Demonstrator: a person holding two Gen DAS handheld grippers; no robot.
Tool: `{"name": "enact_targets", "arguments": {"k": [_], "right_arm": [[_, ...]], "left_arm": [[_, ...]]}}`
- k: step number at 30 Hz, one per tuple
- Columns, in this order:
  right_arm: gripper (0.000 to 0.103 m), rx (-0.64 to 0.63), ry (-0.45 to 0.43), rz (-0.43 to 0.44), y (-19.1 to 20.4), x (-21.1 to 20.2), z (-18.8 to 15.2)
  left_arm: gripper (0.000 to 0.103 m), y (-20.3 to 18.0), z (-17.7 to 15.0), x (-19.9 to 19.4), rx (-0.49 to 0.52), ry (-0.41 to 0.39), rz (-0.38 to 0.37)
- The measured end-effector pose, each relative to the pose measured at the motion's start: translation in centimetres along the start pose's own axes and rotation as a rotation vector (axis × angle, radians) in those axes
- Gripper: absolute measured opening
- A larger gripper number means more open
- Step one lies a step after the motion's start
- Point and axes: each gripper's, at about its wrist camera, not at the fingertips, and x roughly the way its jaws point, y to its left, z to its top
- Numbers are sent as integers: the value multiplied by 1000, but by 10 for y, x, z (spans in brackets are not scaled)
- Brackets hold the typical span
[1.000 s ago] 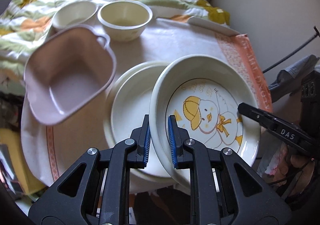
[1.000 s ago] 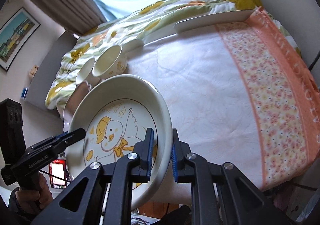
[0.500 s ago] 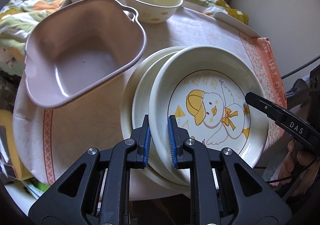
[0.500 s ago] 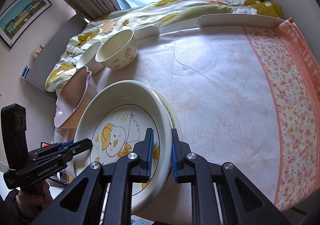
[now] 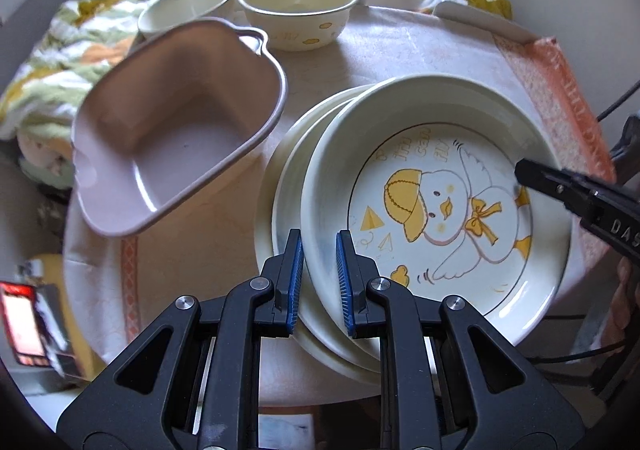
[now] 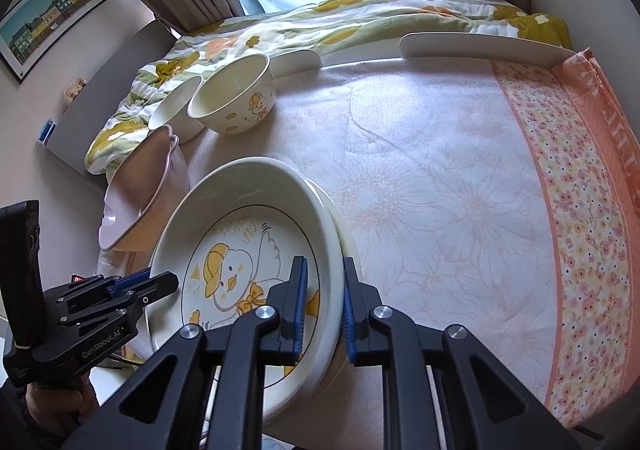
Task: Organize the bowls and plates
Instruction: 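Lift the small duck plate with both grippers and carry it onto the stack, then lower the duck plate onto the plate stack and open both grippers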
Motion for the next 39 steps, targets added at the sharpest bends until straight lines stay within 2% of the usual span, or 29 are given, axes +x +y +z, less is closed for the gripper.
{"name": "enact_targets", "arguments": {"k": [2, 8, 15, 18, 20, 21, 23, 29, 33, 39], "right_arm": [[15, -6, 5, -7, 0, 2, 0], [15, -13, 3, -7, -2, 2, 1], [15, -43, 5, -21, 2, 3, 2], [15, -48, 14, -25, 3, 5, 2], [15, -53, 16, -23, 5, 6, 2], [14, -57, 19, -25, 6, 7, 2], [14, -66, 17, -33, 8, 8, 2], [14, -68, 20, -30, 7, 8, 2], [14, -65, 20, -24, 7, 7, 3], [14, -79, 5, -12, 9, -9, 11]], "left_arm": [[16, -11, 0, -1, 39, 0, 68], [16, -25, 0, -2, 92, -10, 190], [16, -27, 1, -4, 101, -9, 232], [16, -32, 1, -5, 128, -22, 289], [16, -40, 1, -5, 179, -38, 364], [16, -40, 1, -4, 183, -37, 372], [15, -36, 1, -3, 161, -30, 340], [15, -33, 1, -3, 146, -21, 331], [15, -27, 4, -6, 114, -15, 292], [15, -16, 8, -38, 14, -80, 193]]}}
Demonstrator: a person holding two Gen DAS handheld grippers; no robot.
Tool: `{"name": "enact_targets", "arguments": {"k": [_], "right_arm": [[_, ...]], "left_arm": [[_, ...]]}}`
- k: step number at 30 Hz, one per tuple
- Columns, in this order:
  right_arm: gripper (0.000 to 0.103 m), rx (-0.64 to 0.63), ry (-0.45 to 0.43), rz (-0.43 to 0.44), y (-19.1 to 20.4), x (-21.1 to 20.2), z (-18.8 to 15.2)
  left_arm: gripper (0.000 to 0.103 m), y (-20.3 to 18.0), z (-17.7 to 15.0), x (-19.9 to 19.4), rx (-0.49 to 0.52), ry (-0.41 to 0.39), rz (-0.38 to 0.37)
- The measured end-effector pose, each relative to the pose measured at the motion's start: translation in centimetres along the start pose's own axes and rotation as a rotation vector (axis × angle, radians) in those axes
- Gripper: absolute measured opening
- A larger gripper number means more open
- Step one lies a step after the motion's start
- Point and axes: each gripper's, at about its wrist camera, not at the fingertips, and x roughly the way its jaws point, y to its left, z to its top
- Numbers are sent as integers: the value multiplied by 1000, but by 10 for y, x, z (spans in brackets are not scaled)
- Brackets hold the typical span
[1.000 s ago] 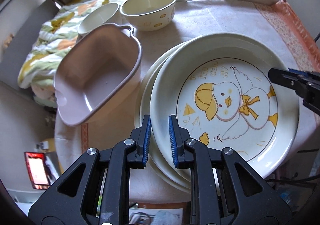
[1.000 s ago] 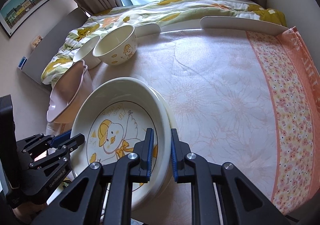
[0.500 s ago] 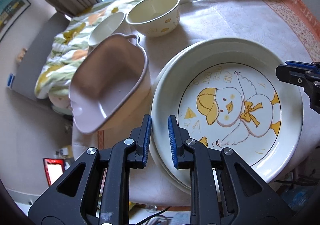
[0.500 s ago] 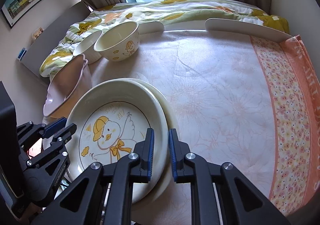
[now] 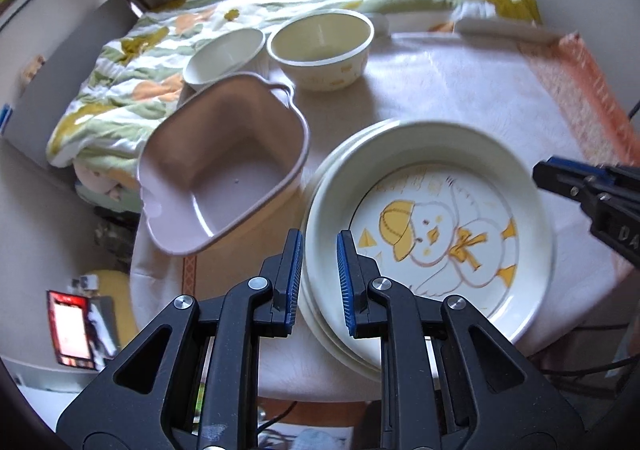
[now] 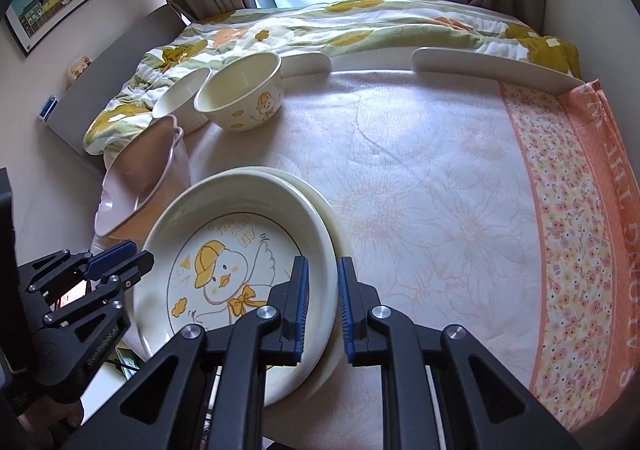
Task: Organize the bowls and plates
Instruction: 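Lower the duck plate onto the plate stack and open both grippers, then move both grippers to the pink square dish and close on its rim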
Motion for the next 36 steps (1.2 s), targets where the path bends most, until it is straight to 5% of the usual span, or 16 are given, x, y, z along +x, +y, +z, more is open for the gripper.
{"name": "enact_targets", "arguments": {"k": [5, 7, 8, 9, 10, 11, 18, 32, 36], "right_arm": [[14, -57, -37, 50, 4, -22, 11], [27, -90, -46, 52, 7, -29, 16], [38, -110, -49, 53, 8, -33, 20], [70, -131, -55, 60, 10, -35, 24], [96, -146, -64, 74, 12, -38, 27], [101, -164, -79, 92, 14, -41, 32], [101, -277, -133, 173, 37, -41, 57], [101, -348, 110, 184, 124, 52, 111], [89, -313, 204, 207, 135, 93, 116]], "left_arm": [[16, 21, 4, -26, -106, -16, -27], [21, 32, 4, -35, -162, -12, -33], [38, 40, 4, -40, -197, -12, -37], [58, 45, 4, -42, -217, -14, -41], [102, 51, 3, -46, -245, -24, -49], [103, 59, 1, -53, -279, -51, -47], [103, 110, -7, -58, -447, -15, -160], [102, 192, -12, 19, -647, 50, -279], [99, 191, -3, 48, -616, 79, -316]]}}
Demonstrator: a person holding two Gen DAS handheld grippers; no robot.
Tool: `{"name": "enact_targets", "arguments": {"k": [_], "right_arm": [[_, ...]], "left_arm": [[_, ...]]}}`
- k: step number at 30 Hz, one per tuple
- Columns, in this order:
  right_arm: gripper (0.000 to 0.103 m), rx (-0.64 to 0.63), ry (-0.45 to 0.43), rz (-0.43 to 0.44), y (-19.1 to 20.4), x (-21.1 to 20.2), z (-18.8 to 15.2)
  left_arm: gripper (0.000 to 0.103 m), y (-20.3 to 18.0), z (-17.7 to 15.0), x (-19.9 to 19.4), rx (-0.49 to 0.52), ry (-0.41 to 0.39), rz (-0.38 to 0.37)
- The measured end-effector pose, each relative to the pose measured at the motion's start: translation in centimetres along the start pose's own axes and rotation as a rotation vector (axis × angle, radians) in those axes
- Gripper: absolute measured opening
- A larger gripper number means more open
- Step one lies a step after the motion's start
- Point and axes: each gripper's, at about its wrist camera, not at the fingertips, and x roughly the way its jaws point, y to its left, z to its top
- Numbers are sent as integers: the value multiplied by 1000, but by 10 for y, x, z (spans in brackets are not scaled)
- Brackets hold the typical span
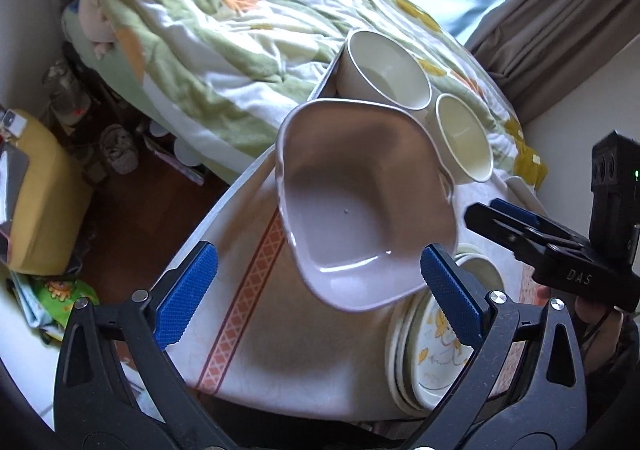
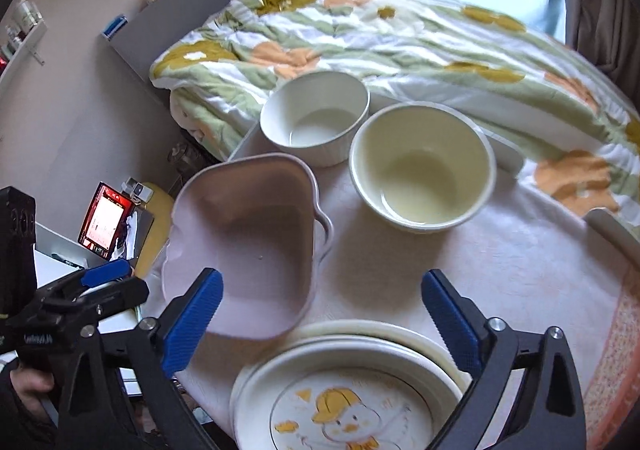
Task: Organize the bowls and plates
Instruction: 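Move both grippers to the pink square dish and close on its rim, then lift the pink square dish with both grippers and carry it along the cloth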
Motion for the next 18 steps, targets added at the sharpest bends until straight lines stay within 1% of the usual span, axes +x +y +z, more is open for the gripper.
{"name": "enact_targets", "arguments": {"k": [1, 2, 3, 4, 5, 7, 8, 9, 10, 11, 13, 18], "right_arm": [[83, 6, 15, 13, 1, 7, 2], [81, 7, 34, 21, 2, 14, 4], [74, 6, 52, 22, 3, 22, 5], [66, 6, 67, 24, 4, 28, 5], [63, 8, 82, 30, 4, 33, 5], [53, 17, 101, 41, 4, 42, 4], [50, 22, 105, 45, 2, 44, 3], [43, 29, 108, 52, 1, 46, 2], [32, 34, 112, 58, 0, 47, 1], [28, 42, 119, 65, -2, 50, 1], [18, 50, 117, 66, -4, 50, -1], [12, 60, 101, 67, -6, 46, -3]], "left_arm": [[93, 0, 1, 5, 5, 11, 0], [80, 1, 4, 14, 10, 30, -3], [72, 2, 5, 21, 12, 47, -4], [55, 3, 8, 29, 14, 69, -6], [46, 5, 10, 38, 14, 95, -8], [41, 9, 13, 48, 7, 117, -13], [34, 11, 14, 50, 6, 116, -16], [29, 12, 15, 51, 6, 115, -17], [21, 13, 16, 51, 7, 114, -19], [16, 13, 17, 52, 13, 114, -16], [14, 12, 19, 51, 25, 109, -10], [12, 11, 22, 48, 52, 97, 6]]}}
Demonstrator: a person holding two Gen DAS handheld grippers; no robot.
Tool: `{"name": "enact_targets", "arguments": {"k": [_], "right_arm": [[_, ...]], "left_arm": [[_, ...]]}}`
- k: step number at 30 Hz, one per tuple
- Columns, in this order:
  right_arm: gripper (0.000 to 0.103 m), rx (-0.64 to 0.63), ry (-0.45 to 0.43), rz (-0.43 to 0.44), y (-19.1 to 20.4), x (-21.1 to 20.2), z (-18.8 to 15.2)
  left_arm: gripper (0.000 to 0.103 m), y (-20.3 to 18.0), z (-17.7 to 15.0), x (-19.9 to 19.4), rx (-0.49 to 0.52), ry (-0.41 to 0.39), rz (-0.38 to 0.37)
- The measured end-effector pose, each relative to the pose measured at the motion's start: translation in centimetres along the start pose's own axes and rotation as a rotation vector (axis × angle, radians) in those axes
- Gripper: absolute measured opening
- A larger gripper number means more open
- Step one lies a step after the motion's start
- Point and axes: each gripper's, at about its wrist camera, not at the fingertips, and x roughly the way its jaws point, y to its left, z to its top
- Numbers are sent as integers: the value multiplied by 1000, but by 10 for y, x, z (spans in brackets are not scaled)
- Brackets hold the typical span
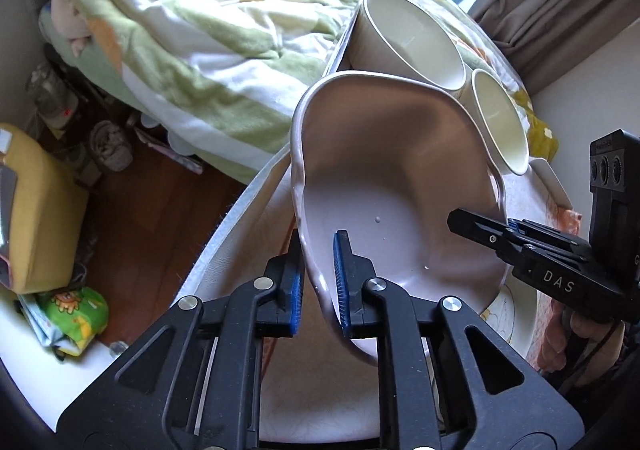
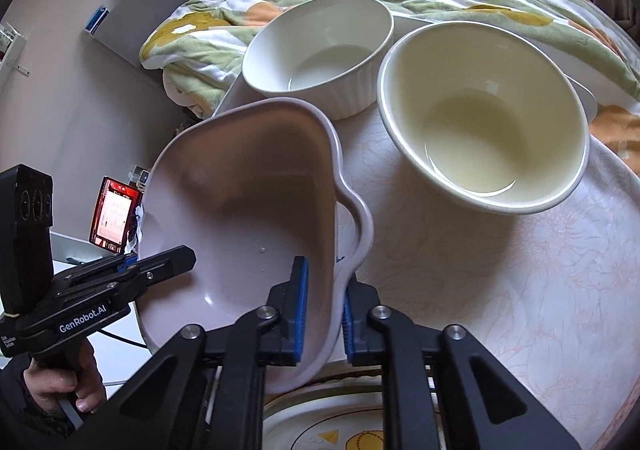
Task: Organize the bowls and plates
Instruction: 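Lift the pink square dish with both grippers and carry it along the cloth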
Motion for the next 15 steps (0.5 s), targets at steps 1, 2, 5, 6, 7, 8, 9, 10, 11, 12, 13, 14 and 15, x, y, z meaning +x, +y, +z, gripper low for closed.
{"name": "enact_targets", "arguments": {"k": [1, 2, 5, 6, 7, 8, 9, 10, 11, 12, 13, 14, 15], "right_arm": [[12, 1, -7, 1, 0, -2, -1], [12, 2, -13, 1, 1, -3, -1], [12, 5, -38, 6, 4, -11, -3], [12, 8, -49, 9, 5, -14, -4], [12, 11, -59, 14, 6, -17, -5], [12, 13, -72, 20, 7, -21, -6], [12, 15, -86, 25, 7, -26, -8], [12, 17, -103, 33, 7, -32, -11], [12, 22, -119, 38, 7, -39, -14], [12, 26, -136, 45, 5, -46, -18], [12, 32, -152, 52, 4, -55, -22], [12, 35, -167, 57, 2, -62, -25], [12, 36, -186, 60, 0, -73, -30]], "left_arm": [[12, 1, 1, -1, 3, -2, 0], [12, 0, 1, -3, 9, -7, 3], [12, -6, -1, -15, 34, -30, 11], [12, -9, -2, -20, 45, -40, 16], [12, -11, -2, -24, 51, -47, 17], [12, -15, -3, -31, 59, -59, 18], [12, -18, -3, -35, 63, -66, 19], [12, -24, -4, -42, 72, -77, 18], [12, -30, -6, -48, 83, -87, 20], [12, -35, -7, -53, 95, -96, 22], [12, -44, -11, -60, 114, -110, 27], [12, -52, -14, -66, 128, -121, 30], [12, -62, -18, -72, 139, -134, 30]]}}
